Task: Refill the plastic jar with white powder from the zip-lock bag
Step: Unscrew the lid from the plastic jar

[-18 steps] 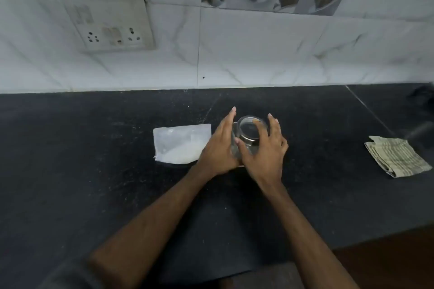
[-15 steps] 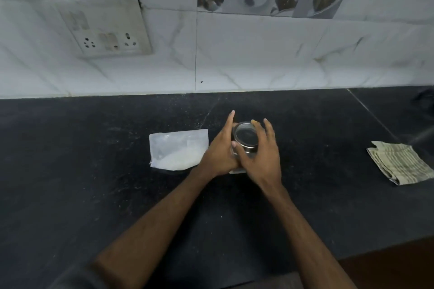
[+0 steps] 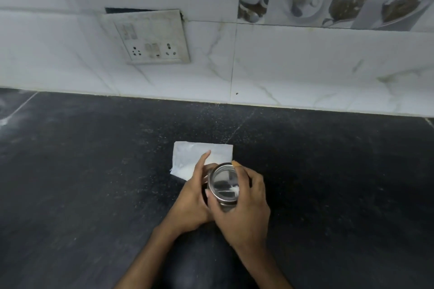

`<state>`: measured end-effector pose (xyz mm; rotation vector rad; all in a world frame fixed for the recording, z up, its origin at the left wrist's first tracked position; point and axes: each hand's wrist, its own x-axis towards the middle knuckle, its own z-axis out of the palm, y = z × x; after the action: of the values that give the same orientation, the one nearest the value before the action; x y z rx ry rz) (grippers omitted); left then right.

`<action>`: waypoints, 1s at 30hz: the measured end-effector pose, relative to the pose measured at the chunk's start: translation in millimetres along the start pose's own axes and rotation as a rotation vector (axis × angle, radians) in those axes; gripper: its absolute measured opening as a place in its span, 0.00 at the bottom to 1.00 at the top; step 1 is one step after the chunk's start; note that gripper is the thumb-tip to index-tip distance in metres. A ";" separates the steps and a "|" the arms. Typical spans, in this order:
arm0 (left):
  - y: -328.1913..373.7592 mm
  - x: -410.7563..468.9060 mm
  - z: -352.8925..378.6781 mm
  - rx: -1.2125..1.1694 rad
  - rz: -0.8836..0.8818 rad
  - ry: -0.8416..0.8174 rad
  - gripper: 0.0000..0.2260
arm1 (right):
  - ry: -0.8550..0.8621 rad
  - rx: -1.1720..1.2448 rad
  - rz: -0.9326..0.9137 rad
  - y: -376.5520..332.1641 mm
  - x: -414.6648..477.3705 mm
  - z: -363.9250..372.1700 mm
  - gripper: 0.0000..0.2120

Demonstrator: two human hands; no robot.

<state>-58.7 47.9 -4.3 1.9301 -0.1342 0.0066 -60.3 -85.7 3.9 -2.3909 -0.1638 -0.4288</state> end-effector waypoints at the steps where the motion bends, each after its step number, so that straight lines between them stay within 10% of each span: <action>1: -1.1 -2.8 -4.1 0.002 -0.014 0.025 0.51 | -0.011 -0.002 -0.012 -4.2 0.0 3.1 0.37; 12: -4.5 -0.1 -24.1 0.034 -0.007 0.025 0.50 | -0.063 -0.021 0.014 -23.8 5.0 12.3 0.42; 18: -5.4 -0.1 -20.2 0.016 0.019 0.110 0.30 | 0.014 0.139 0.024 -31.0 0.4 19.8 0.40; 30: -14.2 -2.3 -26.9 -0.069 -0.029 0.038 0.48 | -0.133 0.174 0.036 -24.2 3.1 7.5 0.40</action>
<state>-57.9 78.2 -8.1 1.8617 -0.0799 0.0187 -61.0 -62.5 14.6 -2.2476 -0.2091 -0.2294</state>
